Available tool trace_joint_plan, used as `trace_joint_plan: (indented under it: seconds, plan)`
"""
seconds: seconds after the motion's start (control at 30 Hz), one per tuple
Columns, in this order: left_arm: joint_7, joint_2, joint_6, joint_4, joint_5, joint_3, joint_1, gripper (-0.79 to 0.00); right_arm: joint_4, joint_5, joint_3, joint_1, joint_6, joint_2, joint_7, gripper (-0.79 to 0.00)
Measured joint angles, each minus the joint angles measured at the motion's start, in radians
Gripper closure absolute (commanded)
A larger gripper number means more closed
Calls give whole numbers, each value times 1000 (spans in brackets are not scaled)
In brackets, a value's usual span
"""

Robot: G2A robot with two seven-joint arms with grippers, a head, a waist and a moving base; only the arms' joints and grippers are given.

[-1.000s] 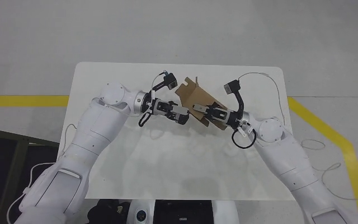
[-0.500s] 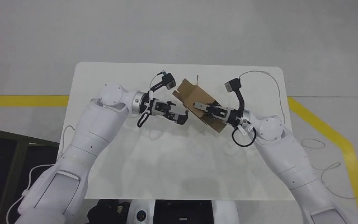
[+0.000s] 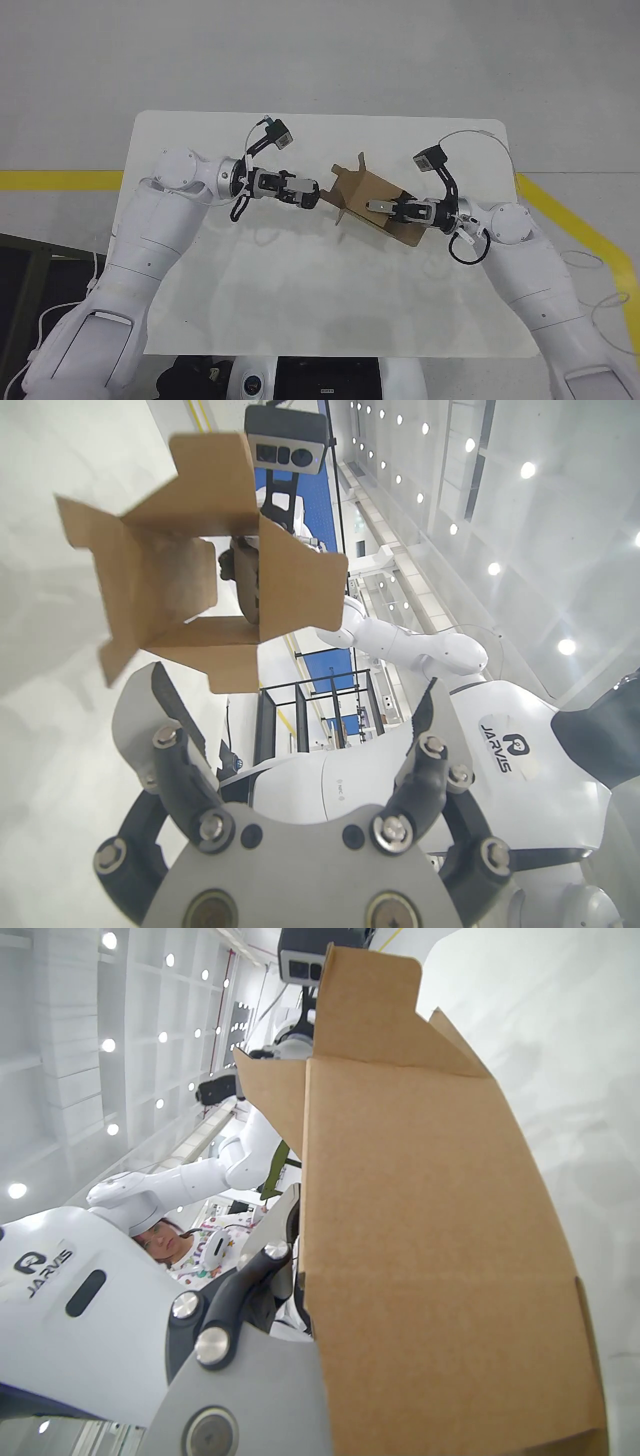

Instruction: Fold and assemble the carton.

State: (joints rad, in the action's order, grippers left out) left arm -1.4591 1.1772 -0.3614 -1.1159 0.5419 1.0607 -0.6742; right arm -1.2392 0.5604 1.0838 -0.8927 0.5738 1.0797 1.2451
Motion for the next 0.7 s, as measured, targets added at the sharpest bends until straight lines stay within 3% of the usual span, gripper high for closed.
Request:
trace_joint_plan:
  seconds: [0.27,0.7]
  plan:
    - [50,-29,-49,-49,-71,46,-48,-785,12,95,-14,29,-134,-10,136,0]
    - [45,-42,9,33,-144,26,-61,-785,-8,169,17,70,-165,-23,167,0]
